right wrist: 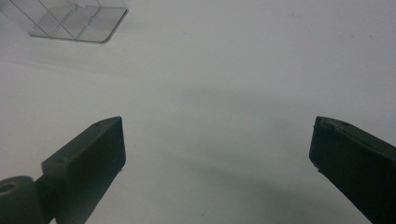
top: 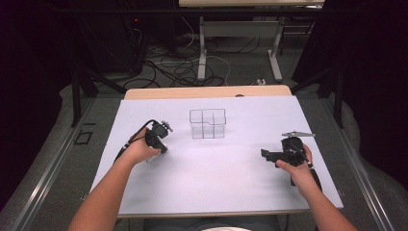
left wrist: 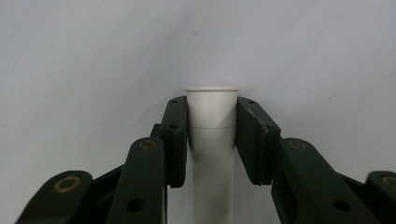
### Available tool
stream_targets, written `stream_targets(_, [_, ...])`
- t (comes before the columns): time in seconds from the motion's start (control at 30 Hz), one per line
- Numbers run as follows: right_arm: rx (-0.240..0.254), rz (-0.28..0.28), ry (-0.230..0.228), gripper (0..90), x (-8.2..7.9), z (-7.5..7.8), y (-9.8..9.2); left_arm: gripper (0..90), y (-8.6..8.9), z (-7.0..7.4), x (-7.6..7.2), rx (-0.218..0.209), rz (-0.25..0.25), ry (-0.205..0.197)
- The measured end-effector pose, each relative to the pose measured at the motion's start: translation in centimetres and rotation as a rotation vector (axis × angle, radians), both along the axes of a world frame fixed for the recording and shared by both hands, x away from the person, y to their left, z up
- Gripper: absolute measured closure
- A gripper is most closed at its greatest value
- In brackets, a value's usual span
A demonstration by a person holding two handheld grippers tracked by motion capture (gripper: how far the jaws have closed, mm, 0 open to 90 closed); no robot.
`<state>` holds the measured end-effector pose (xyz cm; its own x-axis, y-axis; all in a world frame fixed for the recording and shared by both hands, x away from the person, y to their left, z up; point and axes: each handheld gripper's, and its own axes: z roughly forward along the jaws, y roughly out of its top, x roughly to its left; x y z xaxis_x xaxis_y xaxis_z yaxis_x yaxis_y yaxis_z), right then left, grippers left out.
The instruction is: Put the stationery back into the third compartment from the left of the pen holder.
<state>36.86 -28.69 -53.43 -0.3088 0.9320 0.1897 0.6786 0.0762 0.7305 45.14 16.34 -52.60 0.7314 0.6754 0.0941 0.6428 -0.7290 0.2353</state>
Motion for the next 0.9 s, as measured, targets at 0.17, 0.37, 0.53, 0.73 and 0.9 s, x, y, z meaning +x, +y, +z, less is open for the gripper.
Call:
stream_targets(0.17, [0.001, 0.003, 0.002, 3.3, 0.0, -0.04, 0.03, 66.5, 0.08, -0.05, 0.04, -0.01, 0.003, 0.0])
stream_targets(0.37, [0.002, 0.001, 0.008, 3.3, -0.03, -0.06, 0.15, 66.7, 0.15, 0.0, 0.13, -0.009, -0.001, 0.008])
stream_targets(0.53, [-0.001, 0.003, 0.002, 3.4, -0.01, -0.07, 0.08, 66.8, 0.16, -0.04, 0.09, -0.018, 0.008, 0.004])
stream_targets(0.73, [-0.003, 0.003, 0.003, 3.5, 0.0, -0.08, 0.07, 66.9, 0.39, 0.1, 0.19, -0.003, 0.02, 0.008])
stream_targets(0.9, [-0.003, 0.003, 0.003, 3.5, 0.0, -0.09, 0.03, 67.0, 0.8, 0.49, 0.15, -0.019, 0.043, 0.004])
